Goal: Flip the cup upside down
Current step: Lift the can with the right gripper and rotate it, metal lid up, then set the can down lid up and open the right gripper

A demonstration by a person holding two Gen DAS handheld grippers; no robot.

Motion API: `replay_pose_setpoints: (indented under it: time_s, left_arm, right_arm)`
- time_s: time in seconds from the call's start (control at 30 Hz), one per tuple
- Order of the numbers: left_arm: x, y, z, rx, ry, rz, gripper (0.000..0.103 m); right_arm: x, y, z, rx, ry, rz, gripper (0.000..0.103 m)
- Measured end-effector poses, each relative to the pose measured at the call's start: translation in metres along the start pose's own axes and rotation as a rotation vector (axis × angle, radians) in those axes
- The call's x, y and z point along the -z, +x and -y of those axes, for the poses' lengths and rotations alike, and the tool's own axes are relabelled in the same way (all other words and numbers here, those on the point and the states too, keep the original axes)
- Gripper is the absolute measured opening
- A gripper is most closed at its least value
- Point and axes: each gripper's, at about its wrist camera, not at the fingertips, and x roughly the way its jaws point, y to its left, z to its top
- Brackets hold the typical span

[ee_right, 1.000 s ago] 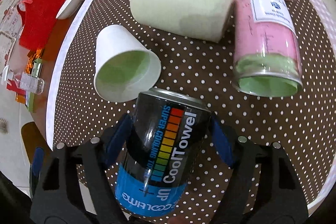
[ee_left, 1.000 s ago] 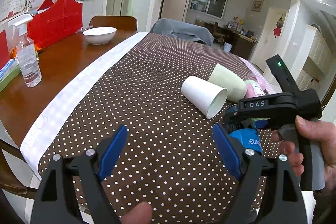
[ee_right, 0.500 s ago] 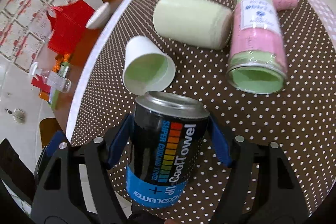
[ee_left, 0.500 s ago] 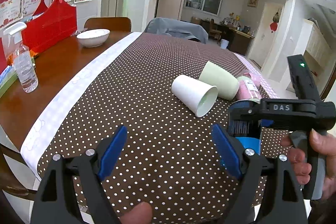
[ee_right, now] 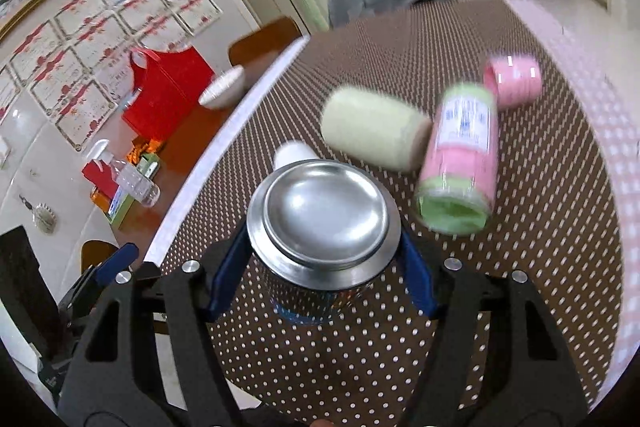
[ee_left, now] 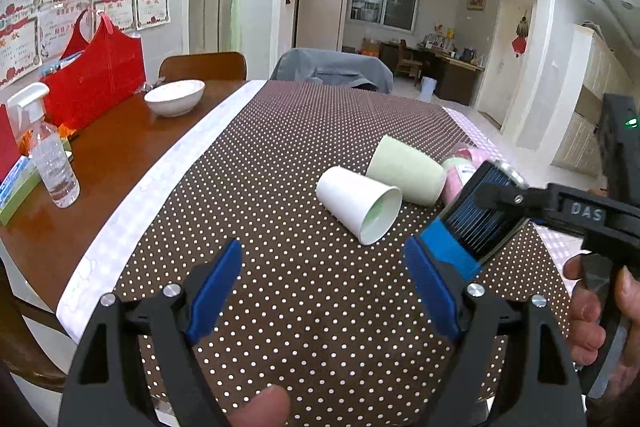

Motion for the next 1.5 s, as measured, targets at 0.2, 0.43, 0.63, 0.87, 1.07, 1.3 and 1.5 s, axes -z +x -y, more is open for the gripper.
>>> replay_pose_setpoints:
  time_s: [0.2, 0.43, 0.63, 0.87, 1.07, 1.3, 1.5]
  left_arm:
    - [-0.003, -0.003, 0.008, -0.004, 0.013, 0.008, 0.082]
    - [-0.001, -0.001, 0.016, 0.007, 0.017, 0.002, 0.082]
    - [0.002, 0.000, 0.018, 0.011, 0.019, -0.008, 0.082]
    - [0.006, 0.003, 0.015, 0.000, 0.014, -0.023, 0.082]
    - [0.008, 0.003, 0.014, -0.004, 0.015, -0.030, 0.082]
    - [0.008, 0.001, 0.014, -0.003, 0.017, -0.023, 0.082]
    - [0.005, -0.006, 0.015, -0.002, 0.024, -0.010, 0.082]
  right_arm:
    - [-0.002, -0.020, -0.026, 0.104, -0.180, 0.106, 0.067]
    - [0.005, -0.012, -0.035, 0.191, -0.318, 0.100, 0.067]
    - [0.015, 0.010, -0.029, 0.214, -0.338, 0.041, 0.067]
    - [0.025, 0.035, -0.022, 0.245, -0.347, -0.018, 0.068]
    - [0.026, 0.038, -0.023, 0.241, -0.357, -0.011, 0.095]
    - [0.022, 0.028, -0.021, 0.226, -0.322, 0.028, 0.097]
    - [0.019, 0.021, -0.021, 0.198, -0.294, 0.036, 0.097]
